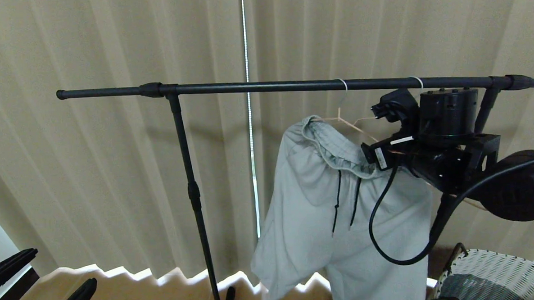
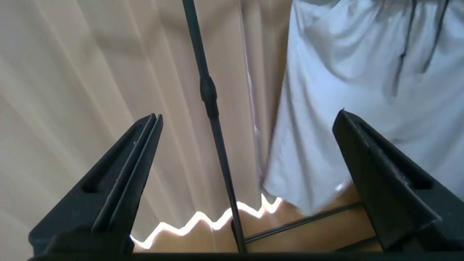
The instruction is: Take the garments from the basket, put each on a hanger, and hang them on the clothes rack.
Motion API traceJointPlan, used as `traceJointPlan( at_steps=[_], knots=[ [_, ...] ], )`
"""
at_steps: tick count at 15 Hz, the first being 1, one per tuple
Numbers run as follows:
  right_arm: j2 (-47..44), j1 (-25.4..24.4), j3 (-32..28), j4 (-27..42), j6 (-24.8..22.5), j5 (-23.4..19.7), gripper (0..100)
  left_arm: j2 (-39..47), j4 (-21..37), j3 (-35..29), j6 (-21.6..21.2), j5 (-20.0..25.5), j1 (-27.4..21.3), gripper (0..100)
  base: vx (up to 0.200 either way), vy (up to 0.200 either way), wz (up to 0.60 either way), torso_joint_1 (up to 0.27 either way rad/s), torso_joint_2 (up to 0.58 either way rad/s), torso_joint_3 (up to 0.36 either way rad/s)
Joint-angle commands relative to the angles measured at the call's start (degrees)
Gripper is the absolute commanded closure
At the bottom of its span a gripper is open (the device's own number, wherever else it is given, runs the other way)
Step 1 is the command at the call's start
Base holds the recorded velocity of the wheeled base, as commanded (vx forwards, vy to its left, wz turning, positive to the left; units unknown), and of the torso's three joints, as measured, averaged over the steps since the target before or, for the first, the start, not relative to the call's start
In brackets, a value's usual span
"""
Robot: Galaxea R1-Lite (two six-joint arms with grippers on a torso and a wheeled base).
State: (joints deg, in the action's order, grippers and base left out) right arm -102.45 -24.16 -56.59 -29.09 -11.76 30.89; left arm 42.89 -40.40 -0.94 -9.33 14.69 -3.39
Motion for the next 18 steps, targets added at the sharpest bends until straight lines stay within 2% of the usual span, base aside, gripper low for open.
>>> traceJointPlan(
  at_steps=[1,3,6,7,10,12,16,18],
  knots=[
    [2.2,0.0,3.2,-2.0,0.4,-1.3,0,0.2,0.0,-0.1,0.0,0.0,0.0,0,0.000,0.000,0.00,0.000,0.00,0.000],
    [3.7,0.0,8.0,-7.2,2.4,-5.0,0,0.0,-0.1,-0.5,0.0,-0.3,0.7,0,0.000,0.000,0.00,0.000,0.00,0.000],
    [5.5,0.0,10.7,-11.9,3.6,-7.7,0,-0.2,0.0,0.1,0.1,-0.4,4.3,0,0.000,0.000,0.00,0.000,0.00,0.000],
    [7.1,0.0,12.0,-13.2,4.3,-7.9,0,-0.1,0.0,0.4,0.1,-0.3,7.3,0,0.000,0.000,0.00,0.000,0.00,0.000],
    [11.4,0.0,15.4,-14.6,6.8,-7.8,0,0.0,0.9,0.9,0.4,-0.4,9.9,0,0.000,0.000,0.00,0.000,0.00,0.000],
    [18.1,0.9,21.1,-14.5,7.3,-7.6,0,-2.5,3.8,0.9,0.4,-0.4,11.3,0,0.000,0.000,0.00,0.000,0.00,0.000],
    [27.8,1.8,29.9,-13.5,6.9,-7.4,0,-5.8,7.7,0.9,0.6,-0.5,11.3,0,-0.200,0.000,0.00,0.008,0.00,0.000],
    [33.2,5.4,36.3,-13.4,5.7,-7.5,0,-9.1,13.2,0.9,0.7,-0.4,11.3,0,-0.200,0.000,0.00,-0.012,0.00,0.005]
  ],
)
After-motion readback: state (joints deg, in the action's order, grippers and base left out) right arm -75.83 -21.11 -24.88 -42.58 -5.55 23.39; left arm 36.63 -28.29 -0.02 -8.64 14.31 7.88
